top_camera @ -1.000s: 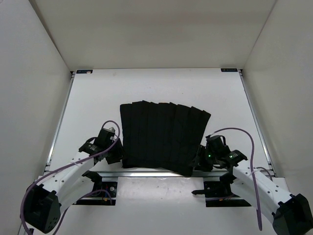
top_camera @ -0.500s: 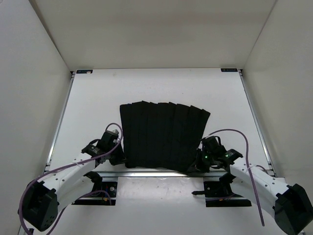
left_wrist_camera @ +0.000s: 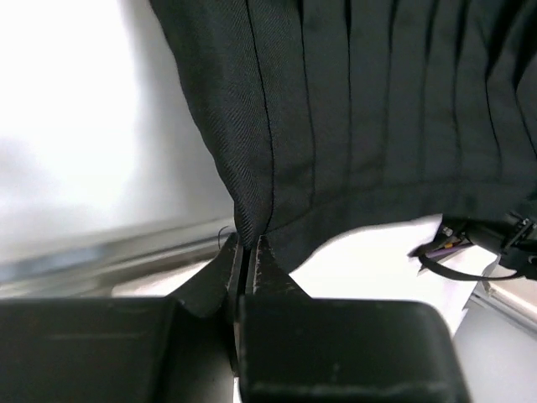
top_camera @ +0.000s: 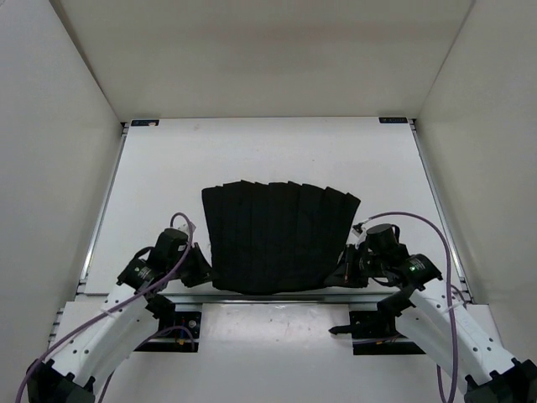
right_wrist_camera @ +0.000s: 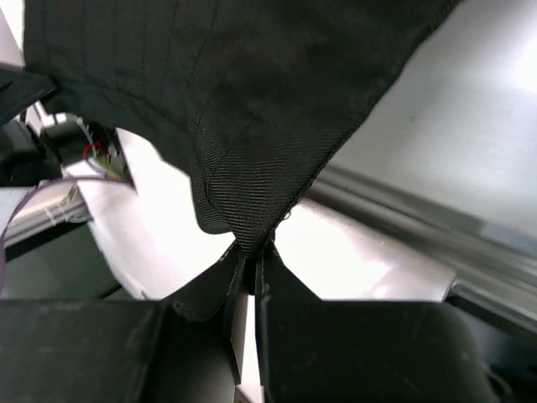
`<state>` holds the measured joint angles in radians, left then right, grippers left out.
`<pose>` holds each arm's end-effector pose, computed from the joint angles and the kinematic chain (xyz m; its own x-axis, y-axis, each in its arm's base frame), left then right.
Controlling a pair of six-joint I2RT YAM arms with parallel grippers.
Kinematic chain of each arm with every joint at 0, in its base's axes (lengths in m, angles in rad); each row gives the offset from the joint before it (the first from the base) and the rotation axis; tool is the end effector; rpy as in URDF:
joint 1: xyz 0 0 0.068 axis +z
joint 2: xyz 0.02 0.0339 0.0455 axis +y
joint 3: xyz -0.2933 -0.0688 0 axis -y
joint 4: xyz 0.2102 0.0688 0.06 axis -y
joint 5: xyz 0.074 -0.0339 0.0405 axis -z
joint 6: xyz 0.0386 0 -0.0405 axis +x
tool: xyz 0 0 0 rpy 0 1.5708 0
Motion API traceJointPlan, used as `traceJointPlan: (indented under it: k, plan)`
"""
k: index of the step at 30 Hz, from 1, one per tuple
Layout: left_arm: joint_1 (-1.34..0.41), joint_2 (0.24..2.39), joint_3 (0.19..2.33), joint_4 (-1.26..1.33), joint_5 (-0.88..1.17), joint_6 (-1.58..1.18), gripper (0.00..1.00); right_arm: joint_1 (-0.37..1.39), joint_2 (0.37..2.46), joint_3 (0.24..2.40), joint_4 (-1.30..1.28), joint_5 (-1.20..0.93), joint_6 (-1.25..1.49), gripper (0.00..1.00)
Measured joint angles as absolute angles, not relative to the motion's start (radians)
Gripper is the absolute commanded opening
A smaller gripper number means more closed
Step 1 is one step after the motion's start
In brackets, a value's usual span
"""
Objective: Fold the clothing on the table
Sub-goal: Fold the skirt
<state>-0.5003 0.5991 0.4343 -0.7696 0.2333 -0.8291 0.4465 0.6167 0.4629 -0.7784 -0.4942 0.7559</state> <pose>0.0495 -0.0372 0.2139 -0.9097 -0.3202 -0.2644 -0.1236 0.8166 -0.5638 0.0480 0.0433 0.2235 -0.9627 0.2086 -0.1725 0.0346 0.7268 0.6860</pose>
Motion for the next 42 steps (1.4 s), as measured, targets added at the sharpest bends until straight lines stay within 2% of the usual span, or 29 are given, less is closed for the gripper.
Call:
traceJointPlan:
  k: [5,10,12,13,14,15,16,17,20,21,23,25,28,33,37,42]
  plan:
    - [-0.43,0.655,0.471,-0.815,0.278,-0.832,0.0,0.406,0.68,0.5,-0.814,-0.553,0.723,0.0]
    - [-0.323,0.989,0.765,-0.768,0.332,-0.784,0.0,0.183,1.017,0.787,-0.797,-0.631,0.583,0.0]
    - [-0.249,1.18,0.926,-0.716,0.35,-0.761,0.14,0.096,1.193,0.934,-0.759,-0.645,0.534,0.0]
    - [-0.217,1.281,1.015,-0.693,0.36,-0.752,0.33,0.054,1.291,1.018,-0.733,-0.65,0.514,0.13]
    - [-0.189,1.388,1.101,-0.656,0.382,-0.743,0.35,0.02,1.37,1.087,-0.715,-0.665,0.505,0.25]
    - [-0.167,1.493,1.195,-0.641,0.394,-0.738,0.39,-0.009,1.461,1.169,-0.691,-0.672,0.493,0.3]
    - [-0.141,1.605,1.291,-0.612,0.415,-0.734,0.43,-0.037,1.542,1.243,-0.66,-0.68,0.482,0.39]
    - [-0.119,1.711,1.378,-0.575,0.433,-0.734,0.46,-0.063,1.626,1.318,-0.645,-0.685,0.472,0.44]
    - [-0.079,1.934,1.522,-0.513,0.477,-0.735,0.5,-0.104,1.78,1.436,-0.614,-0.654,0.444,0.47]
    - [-0.073,1.973,1.53,-0.503,0.491,-0.732,0.53,-0.106,1.787,1.431,-0.614,-0.632,0.44,0.47]
    - [-0.072,1.997,1.502,-0.5,0.513,-0.728,0.52,-0.102,1.758,1.365,-0.597,-0.6,0.445,0.49]
    - [-0.074,1.958,1.403,-0.459,0.525,-0.723,0.53,-0.099,1.68,1.241,-0.562,-0.578,0.458,0.5]
    - [-0.07,1.816,1.198,-0.44,0.521,-0.713,0.58,-0.096,1.518,1.022,-0.515,-0.553,0.503,0.56]
    - [-0.053,1.563,0.945,-0.425,0.416,-0.678,0.61,-0.07,1.299,0.695,-0.348,-0.5,0.64,0.58]
    - [-0.075,1.521,0.872,-0.378,0.326,-0.67,0.65,-0.022,1.282,0.556,-0.231,-0.456,0.752,0.58]
    - [-0.135,1.594,0.861,-0.319,0.23,-0.694,0.65,0.024,1.343,0.533,-0.105,-0.411,0.86,0.57]
